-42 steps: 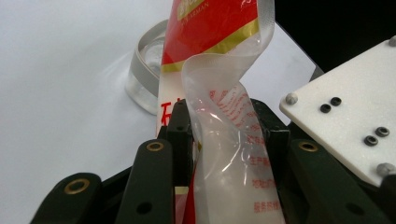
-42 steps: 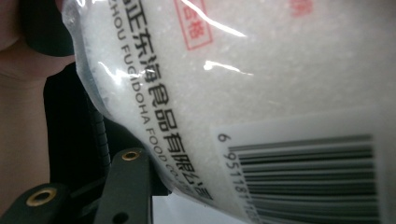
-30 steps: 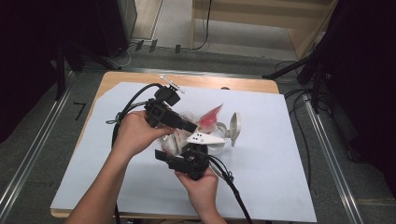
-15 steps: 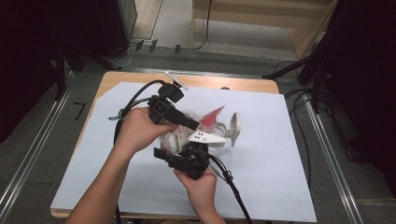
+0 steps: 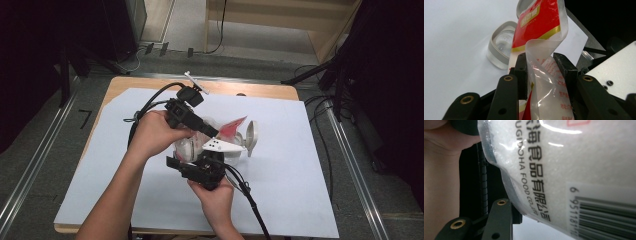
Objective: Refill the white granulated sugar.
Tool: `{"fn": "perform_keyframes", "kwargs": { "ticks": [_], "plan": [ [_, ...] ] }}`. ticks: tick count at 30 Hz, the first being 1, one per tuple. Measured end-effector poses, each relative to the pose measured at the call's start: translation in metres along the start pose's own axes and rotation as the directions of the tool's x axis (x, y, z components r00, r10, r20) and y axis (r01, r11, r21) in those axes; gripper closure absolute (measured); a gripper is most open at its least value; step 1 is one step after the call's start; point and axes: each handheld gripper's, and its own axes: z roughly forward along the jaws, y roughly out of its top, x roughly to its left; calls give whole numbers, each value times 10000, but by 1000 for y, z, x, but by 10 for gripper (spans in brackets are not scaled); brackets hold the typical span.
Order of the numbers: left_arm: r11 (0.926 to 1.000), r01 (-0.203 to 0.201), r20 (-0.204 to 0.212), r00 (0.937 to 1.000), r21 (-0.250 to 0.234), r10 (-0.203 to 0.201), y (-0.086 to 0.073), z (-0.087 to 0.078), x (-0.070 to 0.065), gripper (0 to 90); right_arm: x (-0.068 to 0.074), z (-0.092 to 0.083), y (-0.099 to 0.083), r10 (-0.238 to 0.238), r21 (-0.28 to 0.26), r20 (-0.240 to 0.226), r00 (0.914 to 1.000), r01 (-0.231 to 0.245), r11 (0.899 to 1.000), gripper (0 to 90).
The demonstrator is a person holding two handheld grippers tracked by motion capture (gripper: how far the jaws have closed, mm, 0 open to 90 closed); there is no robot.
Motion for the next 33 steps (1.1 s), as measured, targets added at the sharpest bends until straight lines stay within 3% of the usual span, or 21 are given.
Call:
{"fn": "perform_keyframes", "kwargs": {
  "ticks": [13,18,21,33],
  "plan": [
    [9996,277,86,9996,34,-277,2,0,4,682,1,0,2,-513,205,193,9985,509,9985,627],
    [9974,716,119,9974,-65,-716,3,-1,6,676,2,0,4,-744,270,221,9970,738,9969,617],
    [9975,701,126,9975,-62,-701,3,-2,7,674,4,1,4,-1065,378,394,9935,1050,9938,617],
    [9985,522,103,9986,-155,-520,2,-4,5,670,7,3,5,-1198,397,451,9918,1181,9922,621]
  ]
}}
